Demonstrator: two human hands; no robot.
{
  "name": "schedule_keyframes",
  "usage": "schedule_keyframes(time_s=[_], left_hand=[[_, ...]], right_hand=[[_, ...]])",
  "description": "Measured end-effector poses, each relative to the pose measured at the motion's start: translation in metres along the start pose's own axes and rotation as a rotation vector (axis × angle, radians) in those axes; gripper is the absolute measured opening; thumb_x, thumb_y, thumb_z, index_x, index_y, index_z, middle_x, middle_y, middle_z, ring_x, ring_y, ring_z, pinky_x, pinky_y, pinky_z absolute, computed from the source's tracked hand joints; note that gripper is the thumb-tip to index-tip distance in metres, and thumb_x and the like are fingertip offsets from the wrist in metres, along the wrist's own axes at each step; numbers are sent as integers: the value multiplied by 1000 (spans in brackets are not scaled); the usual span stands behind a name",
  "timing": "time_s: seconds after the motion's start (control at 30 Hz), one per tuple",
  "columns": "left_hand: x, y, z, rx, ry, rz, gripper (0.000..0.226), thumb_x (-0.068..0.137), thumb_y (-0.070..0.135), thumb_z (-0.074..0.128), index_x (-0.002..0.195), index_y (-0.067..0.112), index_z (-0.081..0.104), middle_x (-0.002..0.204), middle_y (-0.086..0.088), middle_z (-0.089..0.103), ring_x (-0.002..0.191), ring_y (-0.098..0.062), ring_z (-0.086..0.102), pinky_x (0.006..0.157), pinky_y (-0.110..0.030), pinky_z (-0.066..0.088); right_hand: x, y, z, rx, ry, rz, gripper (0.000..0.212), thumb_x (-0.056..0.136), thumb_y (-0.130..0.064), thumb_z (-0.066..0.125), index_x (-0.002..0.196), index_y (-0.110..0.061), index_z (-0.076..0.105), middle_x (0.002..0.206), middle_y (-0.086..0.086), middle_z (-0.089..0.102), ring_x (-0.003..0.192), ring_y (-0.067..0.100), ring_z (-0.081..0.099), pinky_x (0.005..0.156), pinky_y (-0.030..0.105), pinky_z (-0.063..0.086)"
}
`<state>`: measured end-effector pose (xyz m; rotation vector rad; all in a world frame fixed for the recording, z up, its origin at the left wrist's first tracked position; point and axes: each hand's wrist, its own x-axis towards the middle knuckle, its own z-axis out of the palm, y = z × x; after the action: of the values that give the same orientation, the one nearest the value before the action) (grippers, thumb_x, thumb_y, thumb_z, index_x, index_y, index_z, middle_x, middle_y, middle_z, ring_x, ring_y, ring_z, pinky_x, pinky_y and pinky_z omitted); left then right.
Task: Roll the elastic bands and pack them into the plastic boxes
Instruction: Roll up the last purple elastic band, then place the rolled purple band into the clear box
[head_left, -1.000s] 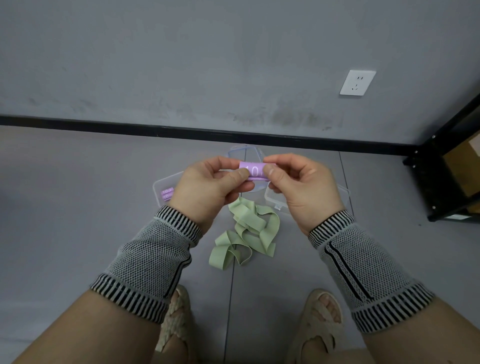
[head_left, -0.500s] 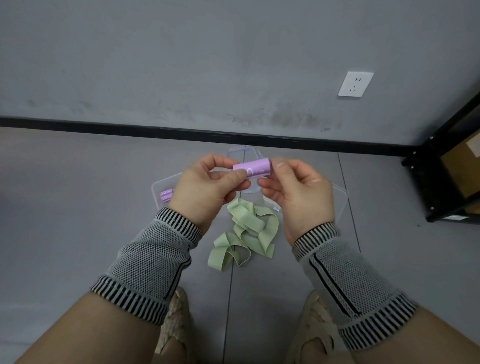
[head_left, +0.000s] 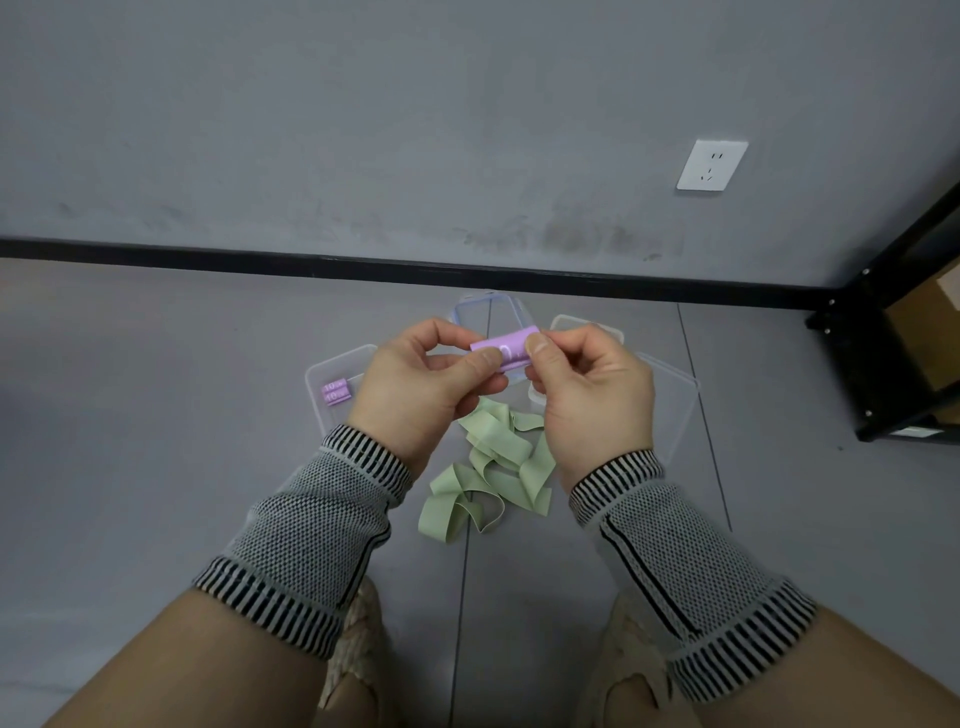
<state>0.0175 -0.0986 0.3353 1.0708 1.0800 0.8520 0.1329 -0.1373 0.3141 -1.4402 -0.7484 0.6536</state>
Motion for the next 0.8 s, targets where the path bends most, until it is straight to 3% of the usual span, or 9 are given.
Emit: schedule_keyframes(time_s=[0.2, 0.4, 0.57, 0.8], left_hand=[[3, 4, -8, -8, -5, -4, 12, 81, 5, 67, 87, 11, 58, 70, -9, 69, 59, -9, 64, 55, -20, 46], [2, 5, -12, 18, 16, -27, 8, 84, 9, 66, 90, 12, 61, 69, -3, 70, 63, -10, 68, 55, -18, 46], [-4, 6, -26, 57, 63, -20, 8, 86, 9, 63, 91, 14, 64, 79, -3, 71, 73, -10, 69, 62, -20, 50], [1, 13, -65, -14, 196, -3, 9, 87, 6, 62, 94, 10, 67, 80, -5, 69, 68, -7, 67, 64, -19, 51]], right_hand=[[4, -4, -2, 216, -103, 200, 10, 86, -14, 67, 76, -15, 66, 63, -2, 67, 59, 12, 64, 61, 27, 53], [6, -5, 0, 194, -100, 221, 13, 84, -8, 69, 73, -12, 64, 57, -1, 64, 54, 12, 61, 58, 26, 53], [2, -6, 12, 224, -128, 295, 7, 84, -12, 70, 78, -12, 68, 63, 1, 67, 59, 12, 64, 60, 26, 52], [0, -13, 58, 161, -211, 352, 7, 82, -13, 71, 77, -17, 68, 70, 6, 67, 60, 11, 63, 56, 22, 50]])
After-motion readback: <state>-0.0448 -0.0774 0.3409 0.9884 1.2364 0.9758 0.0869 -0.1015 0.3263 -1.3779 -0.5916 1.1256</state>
